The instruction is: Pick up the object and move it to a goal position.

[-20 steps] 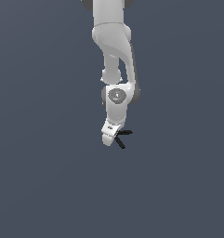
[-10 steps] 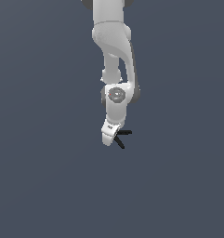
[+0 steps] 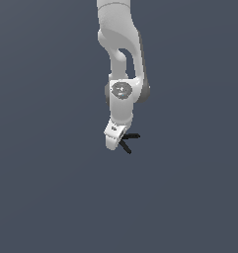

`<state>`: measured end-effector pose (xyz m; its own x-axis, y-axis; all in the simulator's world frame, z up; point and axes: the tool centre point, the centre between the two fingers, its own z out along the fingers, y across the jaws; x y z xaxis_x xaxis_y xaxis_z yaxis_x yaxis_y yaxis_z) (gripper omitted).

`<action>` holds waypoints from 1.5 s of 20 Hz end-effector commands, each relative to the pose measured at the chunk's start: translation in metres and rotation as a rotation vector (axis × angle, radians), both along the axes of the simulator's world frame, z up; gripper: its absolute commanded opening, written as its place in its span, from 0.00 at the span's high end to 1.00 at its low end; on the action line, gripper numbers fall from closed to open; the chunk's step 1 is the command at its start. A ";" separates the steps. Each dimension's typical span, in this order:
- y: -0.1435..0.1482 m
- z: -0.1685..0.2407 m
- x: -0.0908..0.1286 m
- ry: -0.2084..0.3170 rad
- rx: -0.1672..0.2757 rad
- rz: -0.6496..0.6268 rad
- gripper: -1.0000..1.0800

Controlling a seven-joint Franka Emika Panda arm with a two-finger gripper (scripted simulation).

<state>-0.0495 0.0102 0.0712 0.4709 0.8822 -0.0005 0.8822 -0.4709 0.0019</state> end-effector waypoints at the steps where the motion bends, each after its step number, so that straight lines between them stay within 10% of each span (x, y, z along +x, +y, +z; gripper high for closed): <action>1: -0.004 0.021 0.001 -0.003 0.000 0.000 1.00; 30: -0.064 0.327 0.016 0.000 0.003 0.002 1.00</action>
